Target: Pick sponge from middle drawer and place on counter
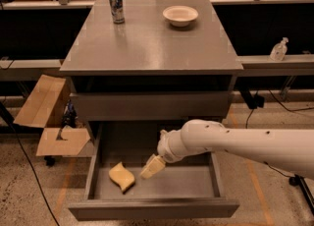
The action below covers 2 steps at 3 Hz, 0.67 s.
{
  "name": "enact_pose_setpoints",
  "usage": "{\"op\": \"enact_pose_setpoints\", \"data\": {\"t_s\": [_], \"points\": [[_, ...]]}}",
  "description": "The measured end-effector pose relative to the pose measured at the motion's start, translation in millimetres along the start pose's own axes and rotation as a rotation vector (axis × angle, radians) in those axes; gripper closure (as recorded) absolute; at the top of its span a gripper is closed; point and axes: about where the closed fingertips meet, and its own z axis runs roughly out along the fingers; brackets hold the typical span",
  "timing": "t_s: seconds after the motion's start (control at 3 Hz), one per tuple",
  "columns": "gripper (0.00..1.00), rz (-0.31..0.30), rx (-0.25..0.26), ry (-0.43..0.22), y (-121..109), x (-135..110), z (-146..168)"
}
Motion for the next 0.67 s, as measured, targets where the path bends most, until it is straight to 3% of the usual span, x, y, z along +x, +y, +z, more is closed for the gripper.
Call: {"op": "enact_pose_setpoints", "data": {"t_s": [0.33,0.67], "points": [[0.0,0.015,0.029,-0.011,-0.6,1.9,33.6],[0.0,0.032,0.022,-0.014,0.4,-0.1,69.4]]}}
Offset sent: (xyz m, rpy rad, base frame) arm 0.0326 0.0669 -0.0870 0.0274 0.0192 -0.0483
